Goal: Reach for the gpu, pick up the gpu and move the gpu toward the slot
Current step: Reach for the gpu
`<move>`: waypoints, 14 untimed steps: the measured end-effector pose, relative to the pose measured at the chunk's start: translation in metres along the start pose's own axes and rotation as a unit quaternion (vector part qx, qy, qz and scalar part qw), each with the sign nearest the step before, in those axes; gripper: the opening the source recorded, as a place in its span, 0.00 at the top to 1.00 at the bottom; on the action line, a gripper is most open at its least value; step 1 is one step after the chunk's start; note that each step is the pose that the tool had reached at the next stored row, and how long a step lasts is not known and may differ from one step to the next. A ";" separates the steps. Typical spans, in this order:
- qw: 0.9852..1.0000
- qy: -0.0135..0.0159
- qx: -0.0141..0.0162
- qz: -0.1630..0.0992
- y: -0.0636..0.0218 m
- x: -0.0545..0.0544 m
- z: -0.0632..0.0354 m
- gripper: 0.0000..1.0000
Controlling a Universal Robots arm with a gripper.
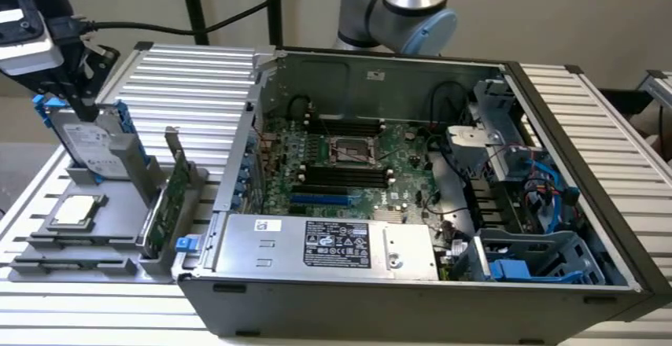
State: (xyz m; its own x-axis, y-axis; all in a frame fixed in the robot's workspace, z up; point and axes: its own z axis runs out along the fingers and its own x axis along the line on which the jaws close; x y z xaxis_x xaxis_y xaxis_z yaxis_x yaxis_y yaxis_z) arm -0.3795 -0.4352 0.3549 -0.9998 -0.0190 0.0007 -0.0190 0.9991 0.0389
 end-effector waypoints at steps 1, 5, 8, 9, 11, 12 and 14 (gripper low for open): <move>1.000 0.000 0.000 0.000 -0.0023 -0.004 -0.0001 0.89; 1.000 0.000 0.000 0.000 -0.0112 -0.020 -0.0005 0.89; 1.000 0.000 0.000 0.000 -0.0176 -0.033 -0.0007 0.89; 1.000 0.000 0.000 0.000 -0.0197 -0.037 -0.0008 0.89; 1.000 0.000 0.000 0.000 -0.0243 -0.044 -0.0008 0.89; 1.000 0.000 0.000 0.000 -0.0266 -0.048 -0.0008 0.89; 1.000 0.000 0.000 0.000 -0.0313 -0.056 -0.0007 0.89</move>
State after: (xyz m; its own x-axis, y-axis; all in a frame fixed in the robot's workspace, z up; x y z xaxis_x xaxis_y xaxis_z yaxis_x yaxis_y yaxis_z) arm -0.3232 -0.4654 0.3543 -0.9998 -0.0192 0.0007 -0.0191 0.9991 0.0389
